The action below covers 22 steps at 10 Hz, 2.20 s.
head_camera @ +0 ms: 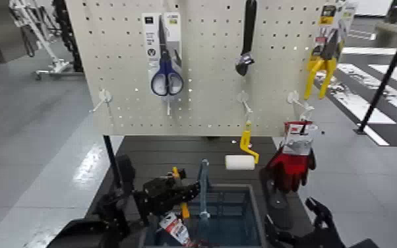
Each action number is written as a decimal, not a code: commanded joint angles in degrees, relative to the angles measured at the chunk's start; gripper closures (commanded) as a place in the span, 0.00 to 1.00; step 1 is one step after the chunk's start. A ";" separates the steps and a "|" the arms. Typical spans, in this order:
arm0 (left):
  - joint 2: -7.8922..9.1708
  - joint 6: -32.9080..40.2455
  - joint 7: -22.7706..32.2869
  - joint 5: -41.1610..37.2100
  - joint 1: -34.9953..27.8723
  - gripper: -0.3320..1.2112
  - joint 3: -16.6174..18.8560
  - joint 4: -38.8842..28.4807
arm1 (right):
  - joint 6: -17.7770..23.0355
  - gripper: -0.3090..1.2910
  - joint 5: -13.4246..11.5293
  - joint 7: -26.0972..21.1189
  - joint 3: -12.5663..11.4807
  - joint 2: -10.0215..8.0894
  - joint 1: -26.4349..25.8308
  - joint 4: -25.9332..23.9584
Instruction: Put the yellow paint brush into the crate.
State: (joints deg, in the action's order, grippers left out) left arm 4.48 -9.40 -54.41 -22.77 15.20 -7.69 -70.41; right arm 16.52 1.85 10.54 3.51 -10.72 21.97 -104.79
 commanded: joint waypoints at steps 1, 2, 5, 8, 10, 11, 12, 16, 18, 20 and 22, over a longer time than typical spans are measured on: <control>0.00 -0.01 -0.08 0.00 0.00 0.15 0.13 -0.08 | 0.09 0.29 0.00 0.00 0.00 0.00 0.00 -0.06; 0.00 0.17 0.01 0.00 0.00 0.15 0.13 -0.08 | 0.09 0.29 0.00 0.00 0.00 0.00 0.00 -0.06; 0.09 2.72 1.59 2.37 -0.70 0.15 0.39 -2.72 | 0.35 0.29 0.09 0.00 -0.35 0.00 0.27 -0.24; 0.09 4.12 6.16 8.88 -4.31 0.15 1.80 -9.57 | 0.44 0.29 0.18 0.00 -0.53 -0.18 0.53 -0.41; -0.35 6.06 10.47 13.62 -8.00 0.15 3.03 -14.94 | 0.44 0.29 0.18 0.00 -0.70 -0.18 0.79 -0.59; -0.88 7.81 13.46 15.29 -10.46 0.15 3.73 -17.31 | 0.44 0.29 0.26 0.00 -0.79 -0.18 0.88 -0.68; -1.14 8.69 16.53 15.91 -12.74 0.15 3.91 -19.24 | 0.44 0.29 0.26 0.00 -0.97 -0.18 1.15 -0.85; -4.57 17.57 27.17 20.04 -22.68 0.15 5.93 -25.04 | 0.44 0.29 0.35 0.00 -1.67 -0.35 2.20 -1.56; -7.65 21.35 31.91 21.97 -27.42 0.16 6.99 -26.80 | 0.44 0.29 0.44 0.00 -2.11 -0.35 2.64 -1.99; -9.23 25.39 34.64 23.47 -30.41 0.17 7.51 -27.42 | 1.14 0.29 0.44 0.00 -2.20 -0.62 3.17 -2.17; -11.69 26.97 35.60 24.61 -32.52 0.18 8.48 -27.86 | 1.67 0.29 0.62 -0.26 -2.55 -0.44 3.87 -2.43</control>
State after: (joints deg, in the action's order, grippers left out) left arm 0.00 17.16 -18.72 1.69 -16.89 0.50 -98.27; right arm 18.07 2.45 10.29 1.10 -11.24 25.63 -107.11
